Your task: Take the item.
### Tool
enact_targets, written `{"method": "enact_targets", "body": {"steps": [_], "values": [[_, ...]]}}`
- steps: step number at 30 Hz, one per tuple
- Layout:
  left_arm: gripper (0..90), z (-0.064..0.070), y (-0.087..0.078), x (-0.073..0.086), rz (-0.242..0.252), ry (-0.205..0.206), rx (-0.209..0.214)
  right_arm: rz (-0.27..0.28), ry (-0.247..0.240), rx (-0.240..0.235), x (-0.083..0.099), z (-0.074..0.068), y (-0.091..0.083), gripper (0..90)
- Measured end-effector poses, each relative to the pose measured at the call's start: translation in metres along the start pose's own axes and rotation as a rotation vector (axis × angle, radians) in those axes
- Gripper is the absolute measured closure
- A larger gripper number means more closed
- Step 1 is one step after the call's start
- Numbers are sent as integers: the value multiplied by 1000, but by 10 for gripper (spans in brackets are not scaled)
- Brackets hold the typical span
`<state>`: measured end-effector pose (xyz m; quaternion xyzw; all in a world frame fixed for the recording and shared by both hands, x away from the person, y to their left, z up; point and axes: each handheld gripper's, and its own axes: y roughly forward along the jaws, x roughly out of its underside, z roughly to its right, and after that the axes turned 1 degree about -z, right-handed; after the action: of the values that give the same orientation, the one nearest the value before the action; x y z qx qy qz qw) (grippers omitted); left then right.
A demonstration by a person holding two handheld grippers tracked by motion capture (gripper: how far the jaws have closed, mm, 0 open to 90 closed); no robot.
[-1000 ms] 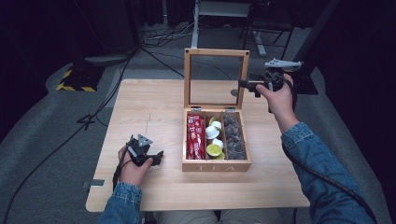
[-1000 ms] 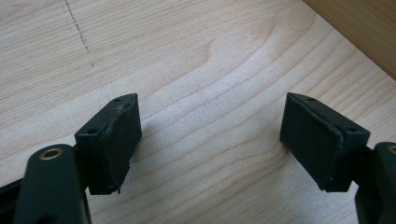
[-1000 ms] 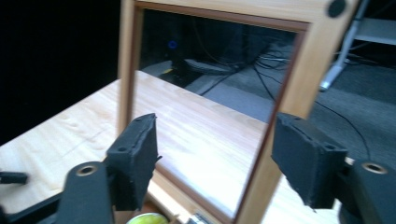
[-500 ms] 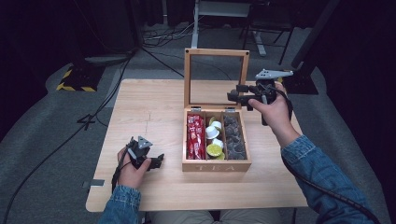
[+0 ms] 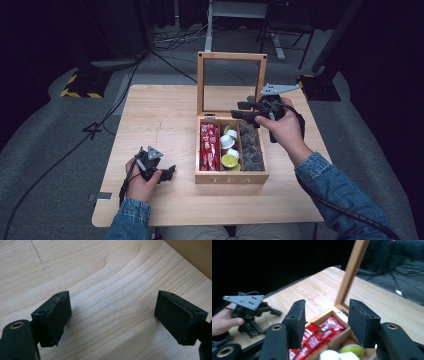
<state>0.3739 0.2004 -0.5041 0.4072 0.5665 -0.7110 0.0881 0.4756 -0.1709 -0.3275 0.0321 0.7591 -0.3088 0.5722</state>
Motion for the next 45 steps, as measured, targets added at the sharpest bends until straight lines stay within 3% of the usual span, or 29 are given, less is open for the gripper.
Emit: {"method": "enact_targets", "body": {"steps": [5,7,13,17,24,45], "values": [[142,0,0,0,-3,2,1,-14,-23,6,2,-10,8,464],[142,0,0,0,-3,2,1,-38,5,-4,4,-14,12,464],[142,0,0,0,-2,2,1,-92,-6,0,10,-21,24,469],[142,0,0,0,-2,2,1,-123,-7,-37,15,-29,34,474],[142,0,0,0,-2,2,1,-173,10,-56,24,-38,49,469],[142,0,0,0,-1,3,1,-332,33,-29,52,-50,87,486]]}}
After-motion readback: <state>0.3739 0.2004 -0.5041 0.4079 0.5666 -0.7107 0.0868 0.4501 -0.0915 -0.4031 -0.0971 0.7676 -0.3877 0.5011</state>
